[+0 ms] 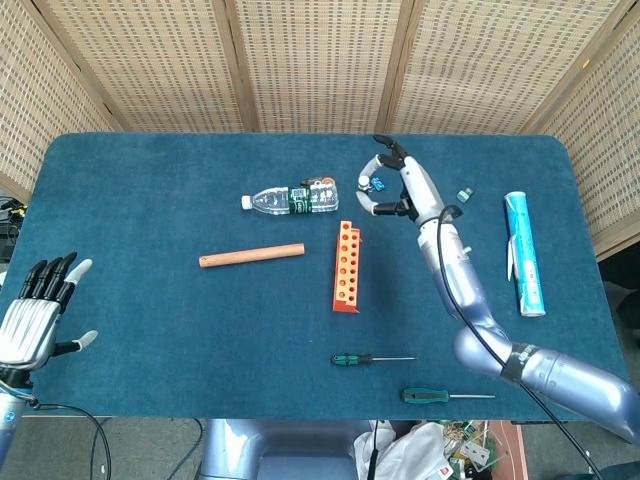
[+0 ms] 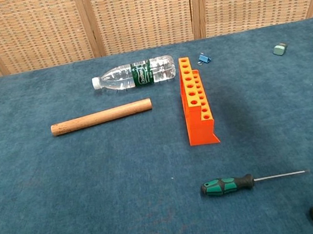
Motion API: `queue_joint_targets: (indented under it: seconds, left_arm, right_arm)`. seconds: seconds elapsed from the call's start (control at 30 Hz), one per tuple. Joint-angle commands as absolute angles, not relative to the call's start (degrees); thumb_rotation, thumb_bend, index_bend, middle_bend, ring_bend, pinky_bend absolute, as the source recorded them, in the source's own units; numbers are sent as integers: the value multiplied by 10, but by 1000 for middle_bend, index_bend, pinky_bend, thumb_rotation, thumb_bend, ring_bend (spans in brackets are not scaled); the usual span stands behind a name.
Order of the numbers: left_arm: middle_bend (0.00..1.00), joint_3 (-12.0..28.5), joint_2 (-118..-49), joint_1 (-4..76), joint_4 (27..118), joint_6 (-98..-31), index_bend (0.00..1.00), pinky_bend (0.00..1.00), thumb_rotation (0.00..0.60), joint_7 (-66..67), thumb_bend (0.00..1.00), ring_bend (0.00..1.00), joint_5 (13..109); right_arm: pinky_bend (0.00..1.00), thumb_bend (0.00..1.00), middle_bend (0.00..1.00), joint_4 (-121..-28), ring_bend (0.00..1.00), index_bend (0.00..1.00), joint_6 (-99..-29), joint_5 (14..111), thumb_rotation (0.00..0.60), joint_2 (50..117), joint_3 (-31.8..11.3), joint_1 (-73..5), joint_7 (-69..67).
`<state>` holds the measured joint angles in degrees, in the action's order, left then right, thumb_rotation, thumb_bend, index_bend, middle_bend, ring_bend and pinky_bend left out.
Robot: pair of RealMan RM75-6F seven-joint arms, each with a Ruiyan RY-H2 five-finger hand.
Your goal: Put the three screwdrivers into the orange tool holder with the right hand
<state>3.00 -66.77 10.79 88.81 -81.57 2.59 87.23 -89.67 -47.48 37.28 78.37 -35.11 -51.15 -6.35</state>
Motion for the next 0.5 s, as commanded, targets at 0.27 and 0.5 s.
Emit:
queue_joint_targets:
  seconds: [0.27,0.5]
  left_arm:
    - [0,31,-671,111,888,-808,0,0,600,34,0,0,863]
    - [0,30,-671,111,888,-807,0,0,600,34,0,0,861]
  right_arm:
    - [0,434,70,-861,0,634,-446,306,600,804,-341,-548,-69]
    - [0,434,70,-840,0,634,-438,286,600,818,-339,-560,-84]
